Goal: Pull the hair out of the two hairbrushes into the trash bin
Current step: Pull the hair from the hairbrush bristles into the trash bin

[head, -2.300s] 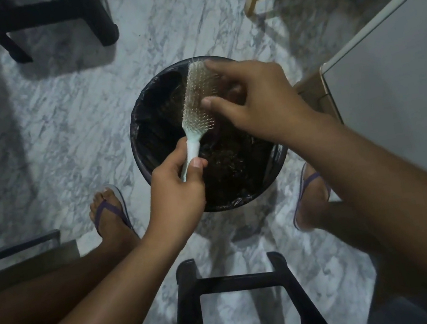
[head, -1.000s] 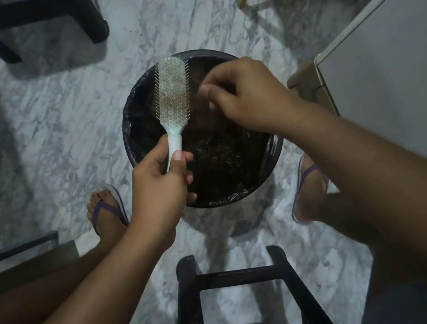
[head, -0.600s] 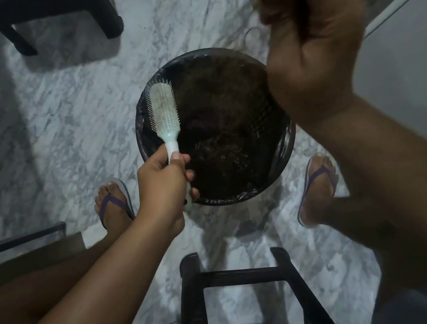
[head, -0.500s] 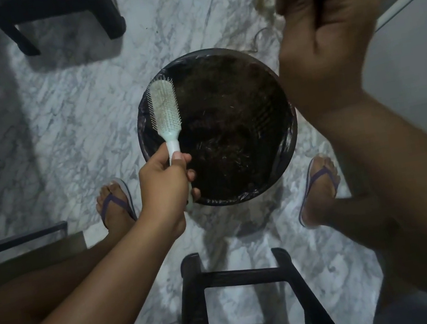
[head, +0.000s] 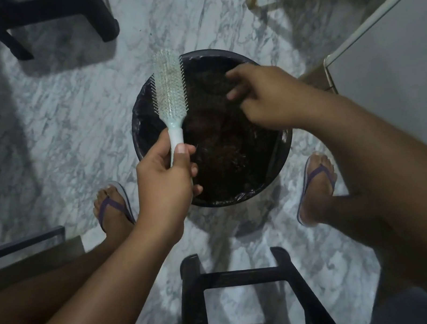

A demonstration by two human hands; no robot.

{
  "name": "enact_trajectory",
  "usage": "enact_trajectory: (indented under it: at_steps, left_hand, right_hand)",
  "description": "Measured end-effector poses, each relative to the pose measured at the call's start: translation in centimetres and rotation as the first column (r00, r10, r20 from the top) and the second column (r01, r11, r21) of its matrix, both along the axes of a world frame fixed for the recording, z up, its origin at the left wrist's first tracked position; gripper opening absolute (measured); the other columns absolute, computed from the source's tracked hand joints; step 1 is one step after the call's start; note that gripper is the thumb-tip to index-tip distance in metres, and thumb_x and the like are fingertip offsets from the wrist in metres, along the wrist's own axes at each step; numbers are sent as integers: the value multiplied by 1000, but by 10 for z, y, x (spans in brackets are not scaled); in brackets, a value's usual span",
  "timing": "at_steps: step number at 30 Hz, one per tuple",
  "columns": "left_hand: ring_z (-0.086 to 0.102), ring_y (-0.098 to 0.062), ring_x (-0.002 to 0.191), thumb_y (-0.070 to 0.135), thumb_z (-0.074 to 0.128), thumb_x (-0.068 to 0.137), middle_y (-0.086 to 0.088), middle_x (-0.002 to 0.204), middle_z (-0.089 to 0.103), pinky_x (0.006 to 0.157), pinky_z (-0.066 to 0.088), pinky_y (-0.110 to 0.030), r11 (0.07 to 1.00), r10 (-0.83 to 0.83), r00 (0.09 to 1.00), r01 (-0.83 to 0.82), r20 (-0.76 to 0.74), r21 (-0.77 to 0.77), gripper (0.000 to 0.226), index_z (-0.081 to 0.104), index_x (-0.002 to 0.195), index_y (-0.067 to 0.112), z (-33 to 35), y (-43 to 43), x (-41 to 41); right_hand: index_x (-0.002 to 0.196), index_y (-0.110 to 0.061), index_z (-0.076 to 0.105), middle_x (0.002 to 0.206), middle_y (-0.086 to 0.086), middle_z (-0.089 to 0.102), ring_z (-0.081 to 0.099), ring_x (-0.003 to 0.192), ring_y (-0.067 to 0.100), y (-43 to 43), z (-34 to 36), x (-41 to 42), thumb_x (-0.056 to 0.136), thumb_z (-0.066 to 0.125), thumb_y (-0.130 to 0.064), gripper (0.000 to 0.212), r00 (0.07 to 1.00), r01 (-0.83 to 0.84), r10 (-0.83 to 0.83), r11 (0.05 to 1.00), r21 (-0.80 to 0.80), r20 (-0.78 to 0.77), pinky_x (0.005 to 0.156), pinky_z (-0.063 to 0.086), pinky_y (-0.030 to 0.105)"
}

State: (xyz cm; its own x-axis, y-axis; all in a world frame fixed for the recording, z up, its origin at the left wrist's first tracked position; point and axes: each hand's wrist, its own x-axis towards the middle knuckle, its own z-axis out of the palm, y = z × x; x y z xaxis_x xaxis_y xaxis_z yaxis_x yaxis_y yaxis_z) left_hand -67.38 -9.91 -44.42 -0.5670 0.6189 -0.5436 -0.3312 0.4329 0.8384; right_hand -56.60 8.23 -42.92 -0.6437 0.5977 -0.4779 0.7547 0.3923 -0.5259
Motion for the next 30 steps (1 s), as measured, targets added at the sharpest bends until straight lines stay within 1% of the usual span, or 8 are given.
enact_trajectory:
  at_steps: [5, 8, 12, 18, 22, 25, 27, 30]
  left_hand:
    - [48, -13, 65, 12, 48, 104, 3, 89, 61, 53, 45, -29, 994, -101, 992, 98, 79, 49, 37, 62, 132, 32, 0, 0, 2]
    - [49, -17, 69, 13, 48, 104, 1, 92, 61, 55, 44, -31, 989, -141, 981, 133, 134, 65, 38, 60, 136, 31, 0, 0, 2]
    - [48, -16, 69, 12, 48, 104, 1, 94, 61, 55, 45, -30, 989, -147, 981, 141, 124, 51, 38, 60, 136, 30, -5, -1, 0]
    - [49, -11, 65, 12, 47, 104, 0, 95, 61, 54, 47, -30, 993, -77, 982, 91, 170, -77, 29, 64, 118, 32, -12, -3, 0]
    - [51, -12, 65, 12, 48, 103, -1, 95, 63, 55, 48, -31, 993, -44, 991, 58, 130, -105, 30, 65, 112, 35, -17, -3, -3]
    - [52, -12, 67, 12, 49, 103, 2, 94, 65, 56, 48, -30, 995, -45, 993, 55, 111, -88, 34, 62, 127, 32, -15, -3, -4]
    - [52, -12, 68, 11, 49, 103, 3, 95, 65, 56, 49, -30, 996, -58, 993, 65, 102, -64, 37, 60, 132, 31, -12, -2, -4]
    - [53, -13, 70, 11, 49, 103, 2, 96, 65, 57, 50, -29, 995, -92, 993, 95, 79, -33, 38, 59, 133, 32, -8, -2, -2]
  right_hand:
    - [135, -17, 59, 122, -1, 71, 70, 107, 10, -22, -4, -11, 93, 70, -26, 44, 942, 31, -127, 955, -296, -312, 77, 58, 21]
    - [105, -15, 76, 91, 12, 78, 75, 88, 26, -27, -4, -13, 91, 73, -28, 19, 926, 68, -168, 955, -290, -338, 71, 63, 39]
    - [82, -13, 79, 66, -3, 73, 71, 61, 13, -21, -5, -11, 87, 76, -33, 21, 929, 97, -112, 993, -59, -353, 65, 61, 34]
    - [88, -8, 79, 78, -2, 74, 66, 70, 9, -16, 9, -12, 93, 70, -27, 22, 750, 233, 48, 914, 331, -660, 66, 53, 26]
    - [90, -5, 77, 76, -2, 70, 61, 70, 6, -14, 14, -12, 98, 65, -21, 22, 659, 305, 109, 866, 397, -745, 68, 47, 18]
    - [91, -8, 76, 76, 2, 72, 65, 71, 11, -15, 0, -8, 97, 62, -22, 20, 834, 168, 48, 927, 336, -550, 69, 50, 22]
    - [99, -7, 73, 94, 12, 74, 69, 88, 26, -12, -10, -4, 95, 59, -16, 18, 990, -38, 70, 966, 255, -119, 79, 53, 31]
    - [143, 1, 42, 157, 28, 29, 45, 135, 46, -11, -18, 1, 94, 57, -9, 52, 872, -184, 157, 983, 14, 463, 105, 43, 42]
